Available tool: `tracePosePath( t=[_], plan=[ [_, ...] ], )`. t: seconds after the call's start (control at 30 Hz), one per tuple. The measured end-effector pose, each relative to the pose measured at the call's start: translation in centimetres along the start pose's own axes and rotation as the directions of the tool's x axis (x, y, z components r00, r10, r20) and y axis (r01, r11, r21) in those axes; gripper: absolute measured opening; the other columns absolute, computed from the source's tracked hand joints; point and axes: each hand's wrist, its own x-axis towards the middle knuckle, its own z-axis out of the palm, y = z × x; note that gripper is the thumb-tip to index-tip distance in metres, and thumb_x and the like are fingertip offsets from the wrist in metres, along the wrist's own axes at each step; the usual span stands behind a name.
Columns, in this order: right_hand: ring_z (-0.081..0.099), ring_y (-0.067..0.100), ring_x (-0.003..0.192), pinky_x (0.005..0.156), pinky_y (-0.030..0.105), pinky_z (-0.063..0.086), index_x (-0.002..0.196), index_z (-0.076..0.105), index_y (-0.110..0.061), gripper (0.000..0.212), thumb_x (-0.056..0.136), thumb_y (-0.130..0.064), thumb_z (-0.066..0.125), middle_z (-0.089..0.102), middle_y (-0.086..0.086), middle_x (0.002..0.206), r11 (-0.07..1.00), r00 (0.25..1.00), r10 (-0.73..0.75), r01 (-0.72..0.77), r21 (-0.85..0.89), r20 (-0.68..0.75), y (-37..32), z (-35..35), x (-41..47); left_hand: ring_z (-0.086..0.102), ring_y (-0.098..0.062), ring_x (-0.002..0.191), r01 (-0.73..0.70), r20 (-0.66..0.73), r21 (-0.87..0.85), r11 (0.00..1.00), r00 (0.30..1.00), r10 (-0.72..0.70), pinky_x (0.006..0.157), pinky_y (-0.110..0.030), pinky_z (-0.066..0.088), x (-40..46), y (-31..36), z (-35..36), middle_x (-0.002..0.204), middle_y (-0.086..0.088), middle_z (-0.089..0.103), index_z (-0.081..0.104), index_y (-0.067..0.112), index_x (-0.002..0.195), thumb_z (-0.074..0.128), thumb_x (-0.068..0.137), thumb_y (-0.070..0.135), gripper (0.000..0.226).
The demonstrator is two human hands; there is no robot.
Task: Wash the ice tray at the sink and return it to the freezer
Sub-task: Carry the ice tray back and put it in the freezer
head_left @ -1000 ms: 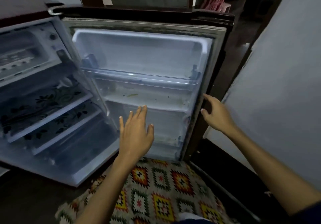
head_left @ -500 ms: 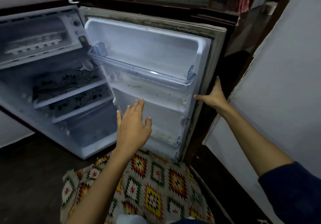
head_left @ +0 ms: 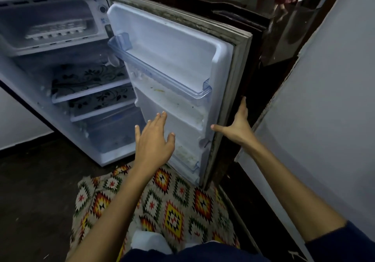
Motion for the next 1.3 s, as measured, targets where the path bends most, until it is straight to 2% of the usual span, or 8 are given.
tracePosePath(
  t=[0.27, 0.43, 0.57, 0.63, 0.73, 0.83, 0.97, 1.3],
  plan=[
    [0.010, 0.016, 0.144, 0.107, 0.024, 0.019, 0.143, -0.025, -0.032, 0.125, 0.074, -0.028, 0.079, -0.017, -0.006, 0.156, 0.982, 0.952, -0.184, 0.186, 0.015, 0.246, 0.8, 4.6, -7.3, 0.027, -0.019, 0.142, 0.123, -0.009, -0.036, 0.992, 0.992, -0.124, 0.117, -0.048, 0.004, -3.8, -3.4, 0.8, 0.155, 0.000, 0.028, 0.024, 0.019, 0.150, 0.050, 0.094, 0.029, 0.062],
    [0.005, 0.013, 0.145, 0.116, 0.039, 0.022, 0.136, -0.025, -0.047, 0.118, 0.076, -0.032, 0.075, -0.012, -0.017, 0.153, 0.954, 0.863, -0.293, 0.295, 0.060, 0.411, 0.4, 7.7, -10.3, 0.044, -0.025, 0.132, 0.231, -0.054, -0.079, 0.970, 0.970, -0.235, 0.117, -0.052, 0.011, -6.4, -5.5, 0.7, 0.148, -0.004, 0.041, 0.031, 0.016, 0.147, 0.056, 0.091, 0.023, 0.061],
    [0.018, 0.004, 0.139, 0.105, 0.015, 0.027, 0.147, -0.005, -0.041, 0.101, 0.082, -0.026, 0.071, 0.001, -0.027, 0.148, 0.939, 0.744, -0.333, 0.317, 0.133, 0.579, -0.8, 9.2, -11.0, 0.045, -0.028, 0.131, 0.252, -0.099, -0.159, 0.955, 0.958, -0.269, 0.109, -0.057, 0.029, -7.6, -7.3, 0.3, 0.143, -0.009, 0.046, 0.034, 0.012, 0.145, 0.060, 0.088, 0.017, 0.063],
    [0.030, 0.004, 0.134, 0.097, 0.005, 0.030, 0.146, 0.022, -0.035, 0.077, 0.085, -0.020, 0.067, 0.016, -0.024, 0.147, 0.934, 0.688, -0.341, 0.328, 0.145, 0.640, -1.8, 9.7, -10.6, 0.050, -0.028, 0.125, 0.255, -0.140, -0.164, 0.953, 0.950, -0.279, 0.112, -0.041, 0.028, -8.1, -8.1, -0.2, 0.142, -0.009, 0.048, 0.034, 0.012, 0.145, 0.059, 0.089, 0.015, 0.062],
    [0.049, 0.000, 0.118, 0.094, 0.008, 0.040, 0.126, 0.056, -0.029, 0.039, 0.089, -0.019, 0.062, 0.048, -0.018, 0.132, 0.917, 0.689, -0.348, 0.392, 0.078, 0.636, -3.3, 10.8, -9.5, 0.058, -0.030, 0.108, 0.263, -0.193, -0.165, 0.950, 0.936, -0.293, 0.080, -0.019, 0.030, -8.6, -8.9, -1.4, 0.124, -0.011, 0.061, 0.034, 0.015, 0.144, 0.058, 0.089, 0.010, 0.061],
    [0.059, -0.004, 0.097, 0.083, 0.012, 0.048, 0.120, 0.059, -0.025, 0.031, 0.089, -0.020, 0.062, 0.059, -0.022, 0.105, 0.928, 0.766, -0.330, 0.371, 0.040, 0.552, -4.4, 11.9, -8.2, 0.057, -0.031, 0.104, 0.369, -0.211, -0.169, 0.914, 0.893, -0.399, 0.095, -0.032, 0.024, -8.8, -10.5, -2.3, 0.114, -0.013, 0.065, 0.024, 0.017, 0.149, 0.055, 0.090, 0.016, 0.067],
    [0.056, 0.005, 0.107, 0.094, 0.024, 0.047, 0.135, 0.044, -0.021, 0.053, 0.087, -0.030, 0.064, 0.056, -0.009, 0.120, 0.937, 0.827, -0.288, 0.347, -0.035, 0.482, -6.1, 14.2, -6.4, 0.053, -0.027, 0.118, 0.462, -0.226, -0.200, 0.864, 0.837, -0.499, 0.114, -0.047, 0.012, -8.9, -13.4, -3.1, 0.123, -0.009, 0.062, 0.013, 0.016, 0.152, 0.056, 0.091, 0.020, 0.075],
    [0.048, 0.006, 0.115, 0.096, 0.023, 0.044, 0.132, 0.039, -0.025, 0.060, 0.081, -0.033, 0.070, 0.048, -0.007, 0.127, 0.872, 0.686, -0.462, 0.468, 0.145, 0.562, -14.4, 24.7, -5.5, 0.029, -0.022, 0.140, 0.561, -0.239, -0.240, 0.792, 0.757, -0.608, 0.117, -0.046, 0.004, -7.5, -20.8, -7.1, 0.153, -0.004, 0.031, 0.006, 0.015, 0.152, 0.054, 0.092, 0.022, 0.077]
  ],
)
